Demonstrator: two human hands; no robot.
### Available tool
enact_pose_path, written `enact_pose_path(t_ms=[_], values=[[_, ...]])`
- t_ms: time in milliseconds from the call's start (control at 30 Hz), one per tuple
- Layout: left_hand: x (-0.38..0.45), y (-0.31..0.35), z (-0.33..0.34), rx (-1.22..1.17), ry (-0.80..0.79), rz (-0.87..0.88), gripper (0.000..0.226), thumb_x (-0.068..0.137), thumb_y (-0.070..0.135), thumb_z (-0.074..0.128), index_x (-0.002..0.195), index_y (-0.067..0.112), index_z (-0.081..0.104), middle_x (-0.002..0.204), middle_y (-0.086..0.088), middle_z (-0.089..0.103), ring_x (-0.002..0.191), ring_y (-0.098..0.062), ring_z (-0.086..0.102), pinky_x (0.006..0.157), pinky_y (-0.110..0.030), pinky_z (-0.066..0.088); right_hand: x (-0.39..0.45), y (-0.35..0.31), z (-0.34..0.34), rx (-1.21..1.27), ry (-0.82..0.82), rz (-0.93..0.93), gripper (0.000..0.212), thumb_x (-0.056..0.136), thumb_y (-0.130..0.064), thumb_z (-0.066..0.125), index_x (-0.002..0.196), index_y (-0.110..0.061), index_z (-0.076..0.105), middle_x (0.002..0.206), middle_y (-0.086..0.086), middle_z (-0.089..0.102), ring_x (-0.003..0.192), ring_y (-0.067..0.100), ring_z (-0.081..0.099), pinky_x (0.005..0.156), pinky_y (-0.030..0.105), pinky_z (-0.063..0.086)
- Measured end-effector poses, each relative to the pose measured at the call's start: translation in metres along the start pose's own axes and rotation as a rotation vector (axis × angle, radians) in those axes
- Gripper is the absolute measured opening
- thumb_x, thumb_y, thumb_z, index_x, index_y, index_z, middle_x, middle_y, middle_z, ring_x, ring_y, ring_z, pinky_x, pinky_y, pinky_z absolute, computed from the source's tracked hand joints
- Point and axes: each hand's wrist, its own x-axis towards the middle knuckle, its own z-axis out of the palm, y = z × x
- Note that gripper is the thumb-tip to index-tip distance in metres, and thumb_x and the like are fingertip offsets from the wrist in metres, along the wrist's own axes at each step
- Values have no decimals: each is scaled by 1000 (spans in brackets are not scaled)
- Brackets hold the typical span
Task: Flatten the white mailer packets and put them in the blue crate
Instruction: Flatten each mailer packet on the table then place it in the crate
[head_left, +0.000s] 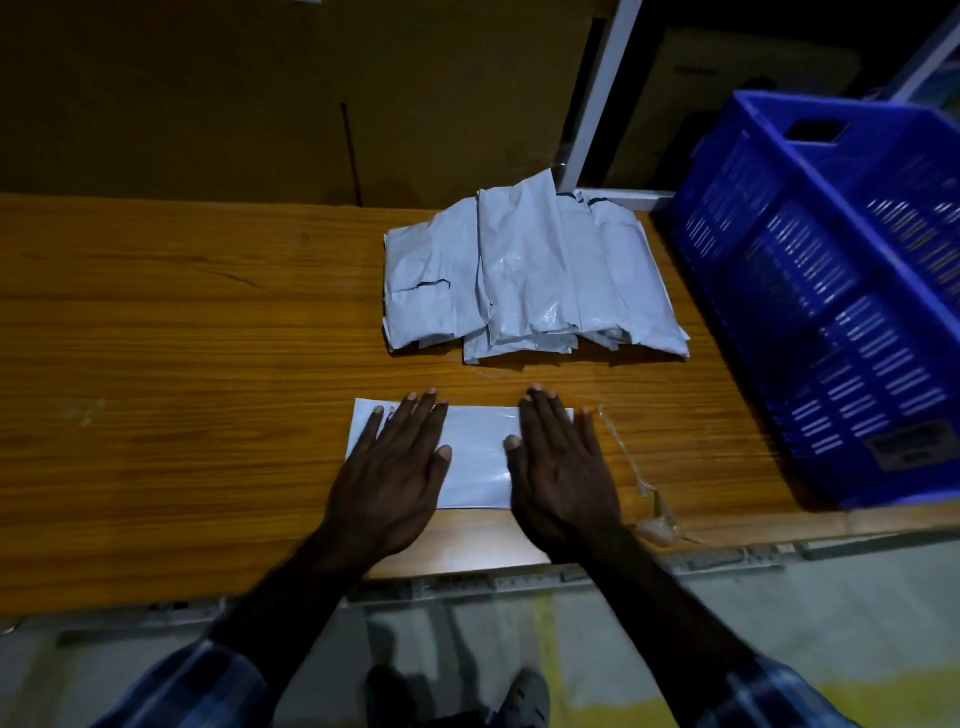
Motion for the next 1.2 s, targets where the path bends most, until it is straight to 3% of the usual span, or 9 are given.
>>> enact_pose_path(t_ms=[200, 400, 533, 700, 800, 933, 1033, 1133, 1200], values=[[6, 8, -11, -57, -97, -82, 72, 87, 60, -16, 150, 25, -13, 159, 8, -14, 147, -7, -18, 120, -37, -13, -3, 15, -2, 9, -50, 39, 68, 104, -45, 1, 155, -4, 20, 165, 11, 8, 153, 19, -3, 123, 43, -2], [32, 60, -5, 0, -44, 97, 62, 105, 39, 7, 147, 9, 41, 155, -8, 34, 146, -21, 26, 115, -51, 19, -4, 14, 0, 11, -39, 51, 66, 105, -43, 4, 154, -2, 24, 164, 13, 11, 153, 22, 1, 124, 43, 0], [24, 42, 5, -14, -37, 72, 58, 105, 42, 12, 152, 15, 31, 159, -1, 25, 149, -14, 15, 119, -43, 13, -6, 16, 0, -4, -28, 30, 62, 107, -39, 10, 152, 0, 28, 163, 15, 16, 153, 25, 7, 123, 49, 9], [8, 1, -3, -21, -52, -58, 71, 96, 55, -7, 156, 21, 11, 161, 7, 5, 148, -5, -1, 122, -36, -2, -4, 14, -4, 34, -58, 54, 66, 104, -43, 4, 155, -5, 23, 165, 10, 9, 153, 20, -1, 124, 44, -2], [8, 0, -8, -15, -63, -59, 72, 94, 54, -8, 156, 20, 8, 161, 7, 1, 148, -6, -6, 119, -37, -10, -1, 6, -12, -14, -13, 29, 62, 105, -38, 12, 152, -2, 30, 162, 16, 18, 152, 26, 7, 123, 48, 3], [10, 20, -7, 8, -9, 26, 60, 104, 39, 11, 150, 9, 35, 157, -6, 31, 147, -18, 22, 116, -50, 13, 2, -23, -7, 41, -25, -110, 55, 105, -29, 23, 148, 3, 35, 158, 20, 28, 149, 31, 22, 121, 48, 16], [6, 21, -2, -10, -33, 56, 57, 106, 37, 12, 151, 10, 31, 159, -7, 27, 148, -19, 21, 117, -52, 21, 1, -28, 3, 78, -2, -134, 49, 105, -24, 33, 144, 5, 43, 153, 22, 36, 144, 32, 34, 118, 45, 27], [5, 12, -3, 11, -78, 56, 60, 105, 46, 9, 155, 16, 22, 162, -2, 18, 149, -15, 13, 119, -49, 15, 0, -20, 2, 78, -1, -128, 52, 106, -31, 35, 144, 3, 44, 152, 21, 39, 142, 32, 38, 116, 47, 30], [0, 0, -6, 27, -90, 10, 65, 101, 55, 5, 157, 21, 12, 163, 4, 8, 150, -9, 2, 121, -46, 4, -2, -4, -3, 69, -39, -20, 64, 106, -47, 23, 151, -3, 35, 159, 15, 29, 148, 26, 27, 121, 46, 19]])
